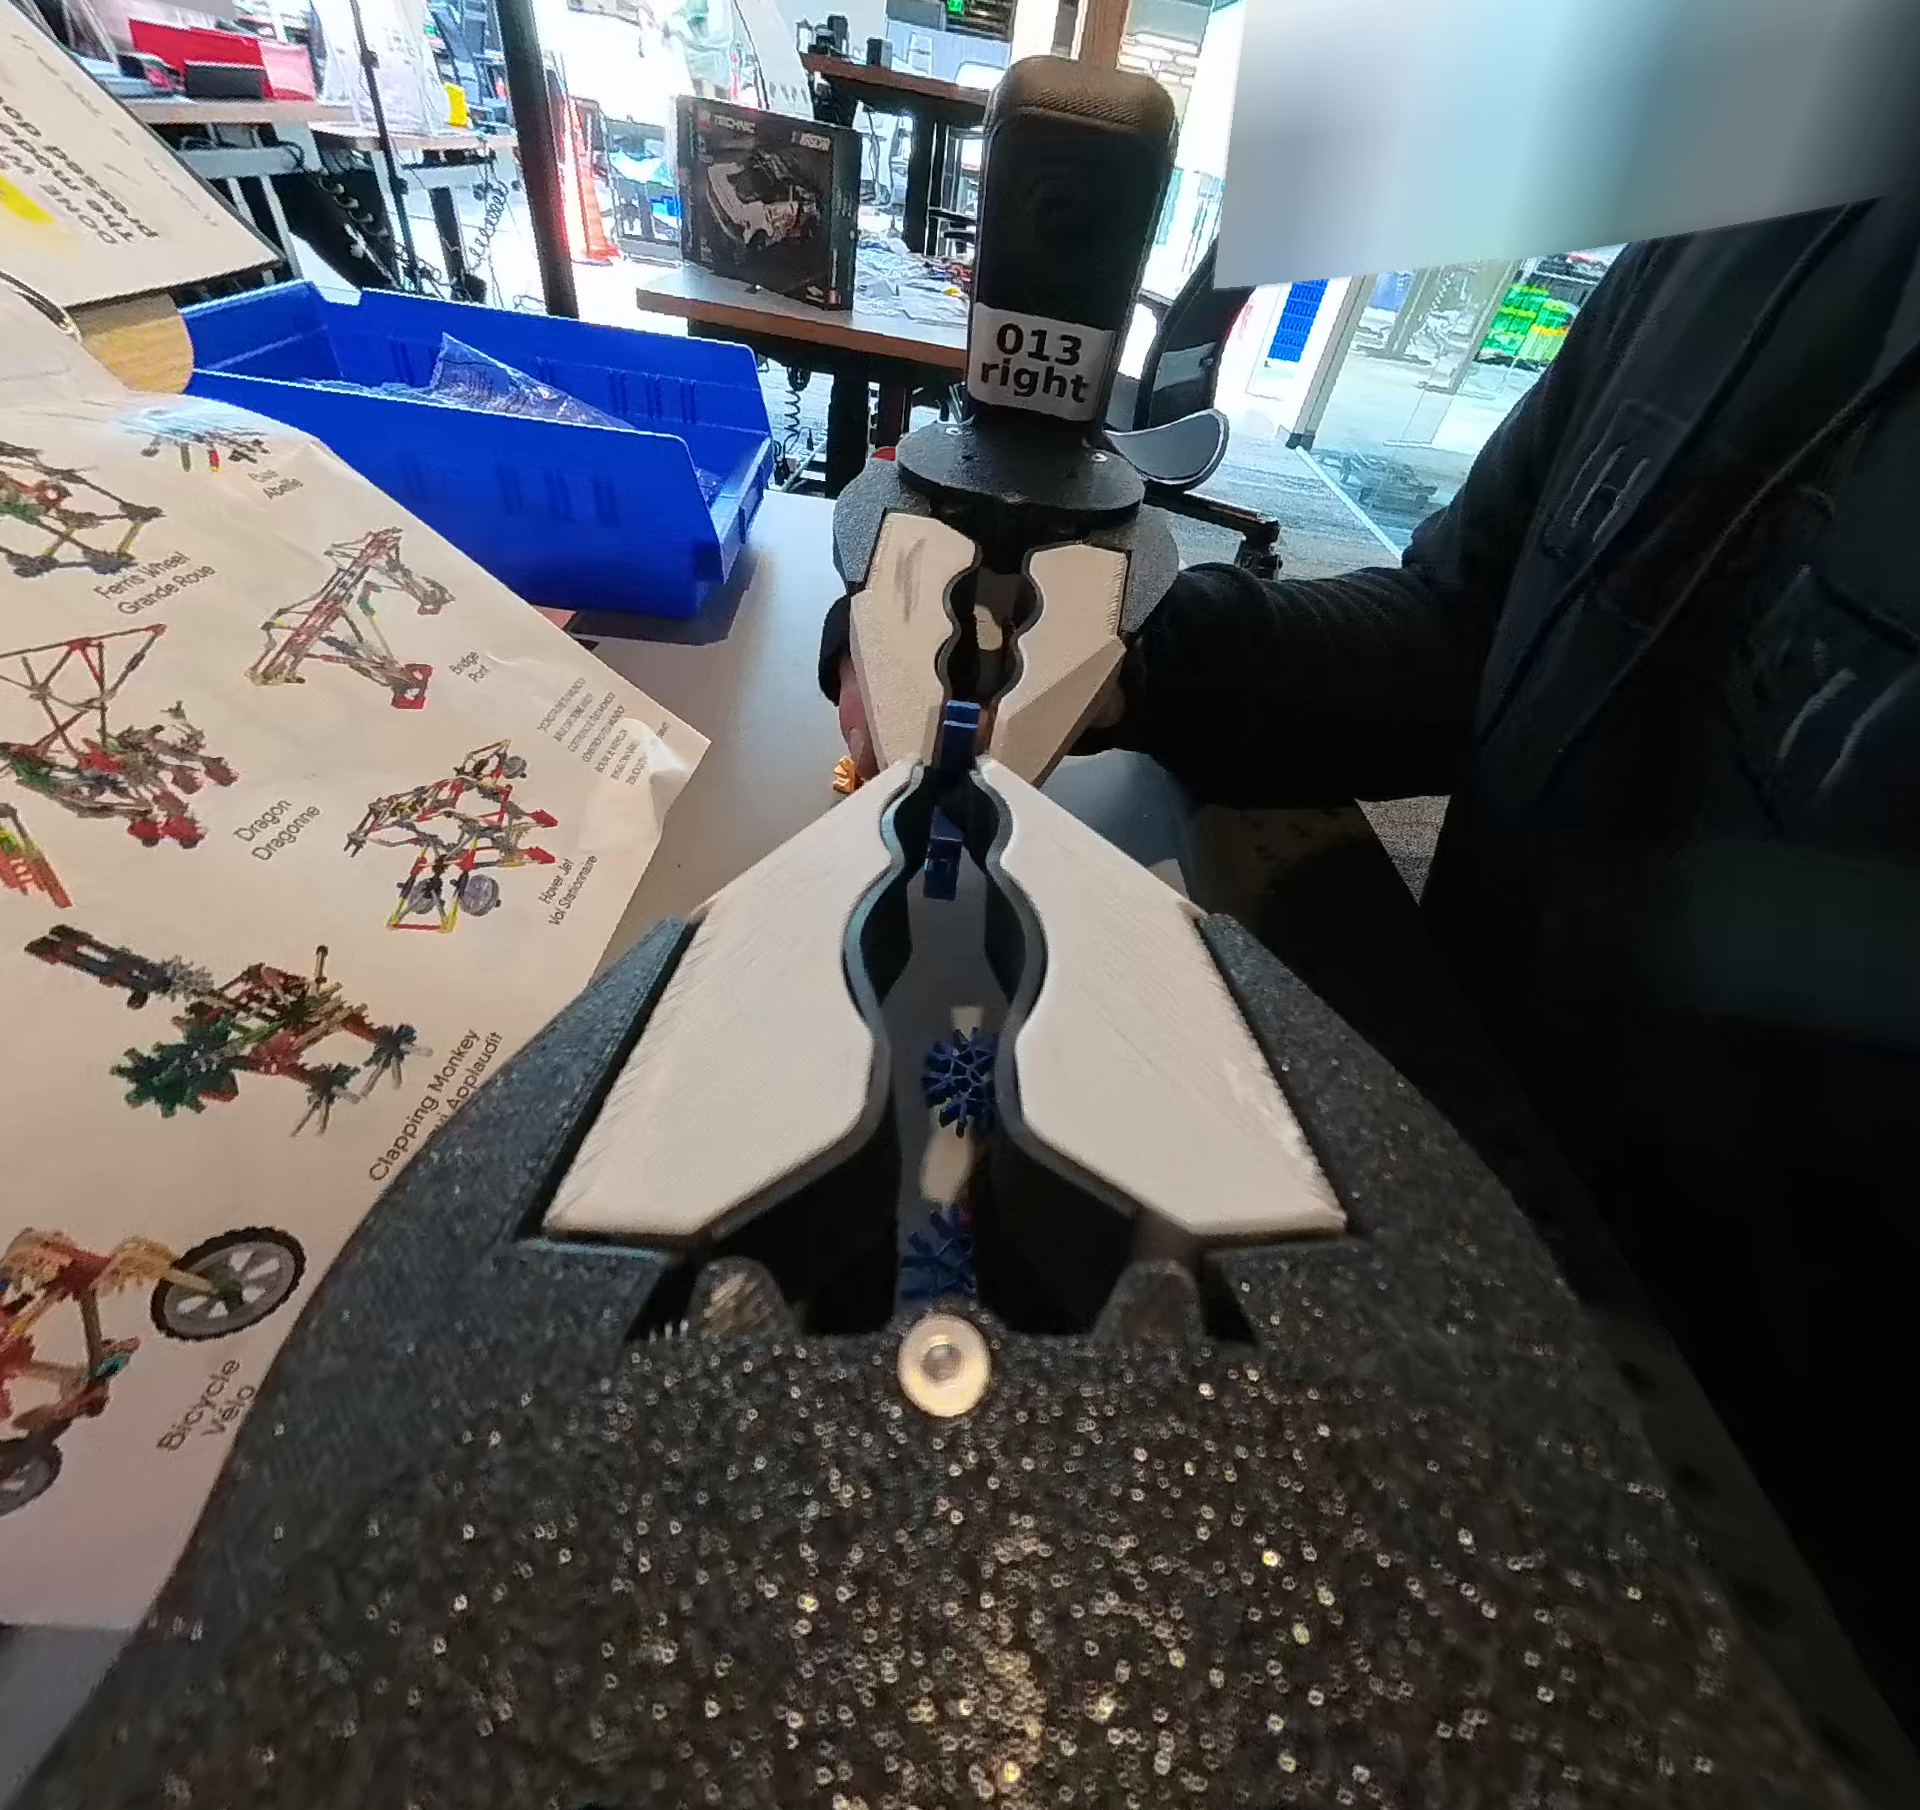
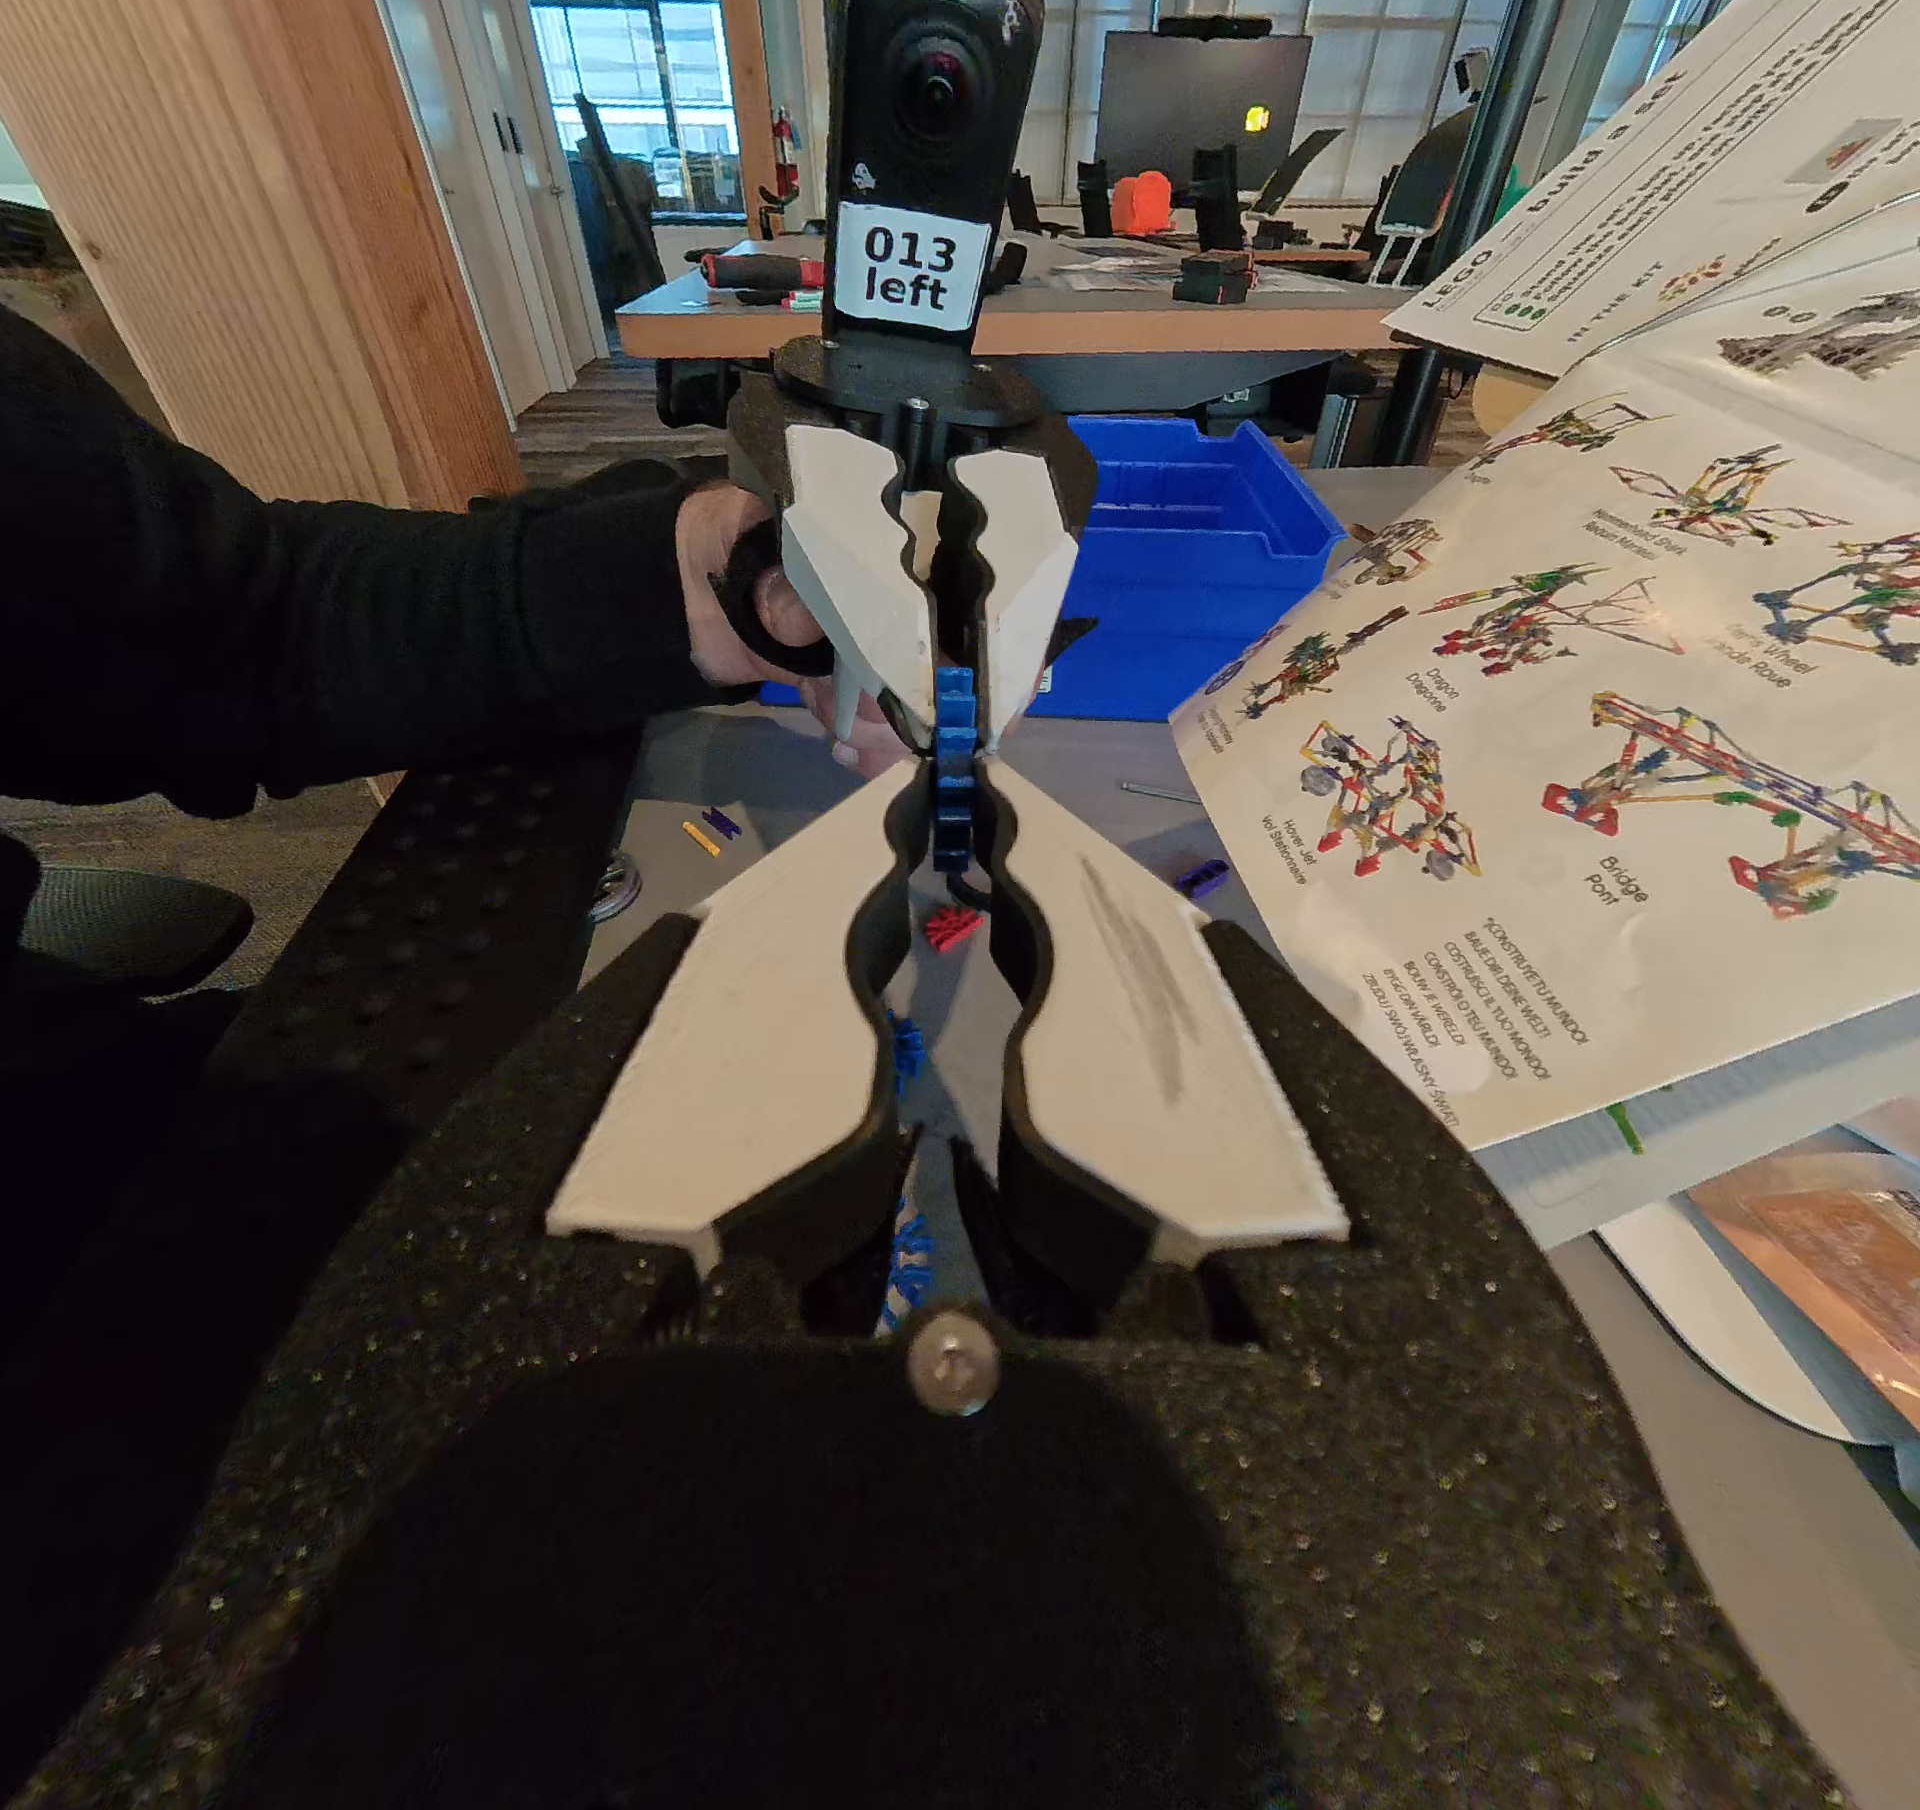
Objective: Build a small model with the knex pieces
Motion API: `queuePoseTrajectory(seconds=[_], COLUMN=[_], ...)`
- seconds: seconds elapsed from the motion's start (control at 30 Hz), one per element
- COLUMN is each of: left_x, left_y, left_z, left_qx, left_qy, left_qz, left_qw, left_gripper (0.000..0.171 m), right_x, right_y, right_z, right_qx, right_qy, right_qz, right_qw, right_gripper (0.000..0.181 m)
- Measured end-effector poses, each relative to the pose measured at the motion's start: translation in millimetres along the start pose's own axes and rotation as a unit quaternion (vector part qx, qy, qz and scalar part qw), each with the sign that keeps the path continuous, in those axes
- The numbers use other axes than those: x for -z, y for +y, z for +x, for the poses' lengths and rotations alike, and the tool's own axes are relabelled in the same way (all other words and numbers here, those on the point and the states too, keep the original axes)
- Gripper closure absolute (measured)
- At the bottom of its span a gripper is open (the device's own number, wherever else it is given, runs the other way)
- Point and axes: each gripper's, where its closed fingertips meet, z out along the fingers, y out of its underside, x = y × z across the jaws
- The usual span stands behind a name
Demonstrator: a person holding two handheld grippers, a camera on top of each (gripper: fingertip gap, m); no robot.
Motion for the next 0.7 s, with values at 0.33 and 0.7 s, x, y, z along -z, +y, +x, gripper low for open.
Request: queuePoseTrajectory(seconds=[0.33,0.7], left_x=[0.7,2.0], left_y=[-2.4,-1.8], left_z=[-2.8,-12.4], left_qx=[0.003,0.001], left_qy=[-0.004,-0.027], left_qz=[0.004,-0.004], left_qw=[1.000,1.000], left_gripper=[0.165,0.155], right_x=[0.0,-0.9], right_y=[-0.1,2.1], right_z=[1.2,2.8], right_qx=[0.002,0.006], right_qy=[0.005,0.010], right_qz=[-0.001,-0.008], right_qw=[1.000,1.000], right_gripper=[0.176,0.176])
